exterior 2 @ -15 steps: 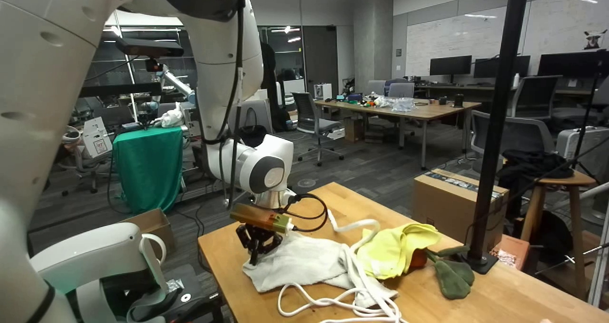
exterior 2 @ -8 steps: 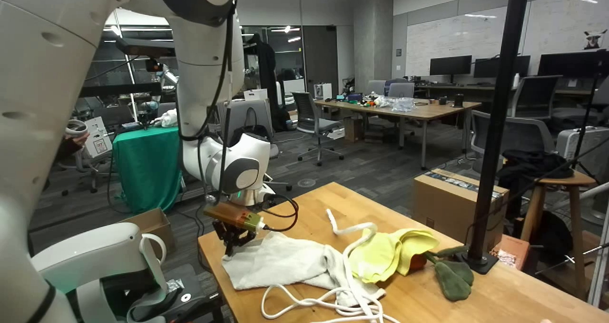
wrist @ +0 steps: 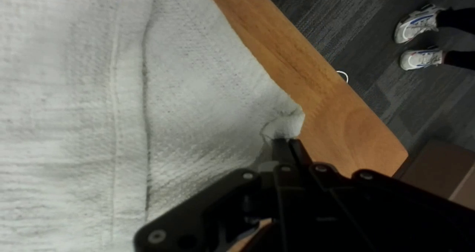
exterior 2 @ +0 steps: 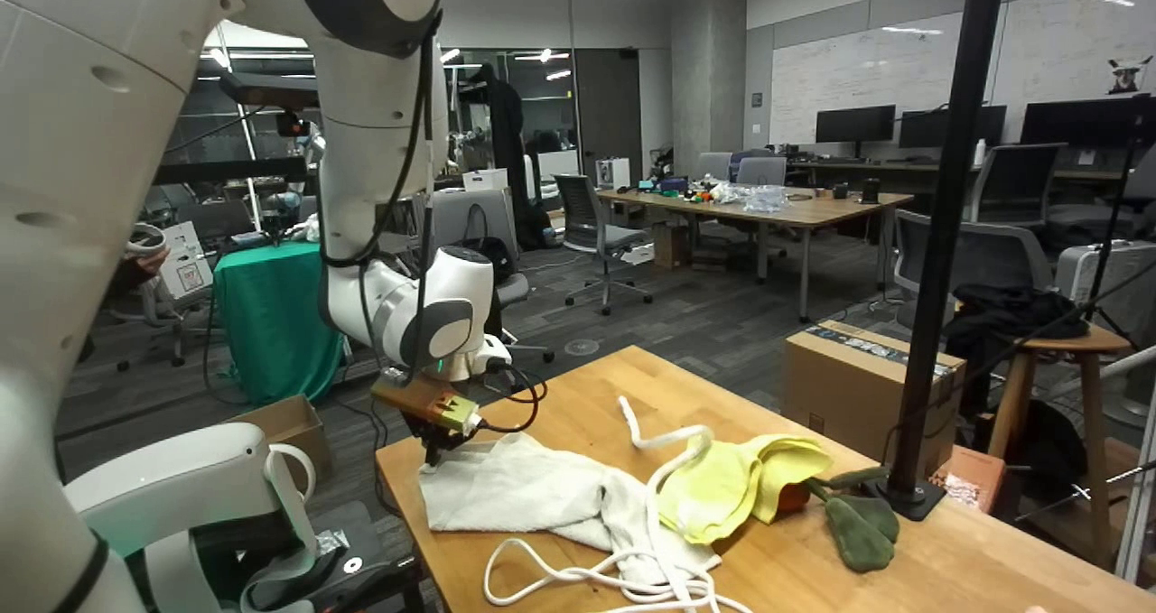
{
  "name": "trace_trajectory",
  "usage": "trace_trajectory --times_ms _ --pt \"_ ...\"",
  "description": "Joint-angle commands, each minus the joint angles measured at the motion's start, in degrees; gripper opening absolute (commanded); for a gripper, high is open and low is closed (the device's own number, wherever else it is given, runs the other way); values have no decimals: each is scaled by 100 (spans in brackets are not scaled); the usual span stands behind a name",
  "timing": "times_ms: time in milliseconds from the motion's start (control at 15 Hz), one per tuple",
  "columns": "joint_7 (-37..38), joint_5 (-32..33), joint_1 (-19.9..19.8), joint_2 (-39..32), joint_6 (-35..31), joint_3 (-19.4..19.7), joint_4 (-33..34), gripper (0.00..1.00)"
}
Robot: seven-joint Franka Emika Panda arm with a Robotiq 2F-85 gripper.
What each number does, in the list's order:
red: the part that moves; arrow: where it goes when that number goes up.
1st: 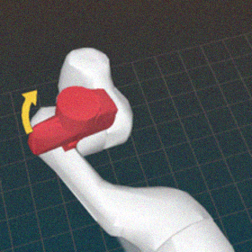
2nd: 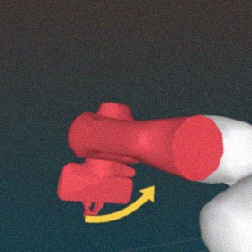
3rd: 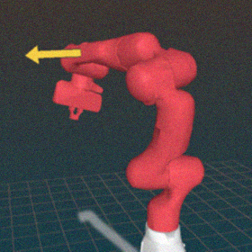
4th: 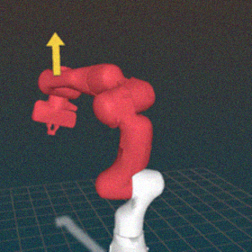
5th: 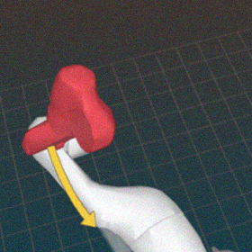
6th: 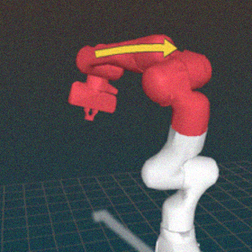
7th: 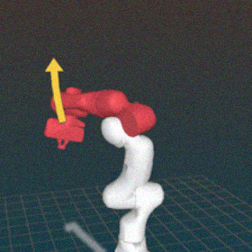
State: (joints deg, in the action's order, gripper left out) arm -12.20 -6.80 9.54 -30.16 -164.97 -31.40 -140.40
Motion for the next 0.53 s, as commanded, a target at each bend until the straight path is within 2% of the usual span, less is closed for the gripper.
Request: trace_trajectory --times_ms 0,333,467 --pt "248 -198 -45 -24 -230 -235 -76 3" --pt "601 -314 47 -29 -503 -409 -119 3" --pt "914 -341 156 -5 -891 -387 -105 3"
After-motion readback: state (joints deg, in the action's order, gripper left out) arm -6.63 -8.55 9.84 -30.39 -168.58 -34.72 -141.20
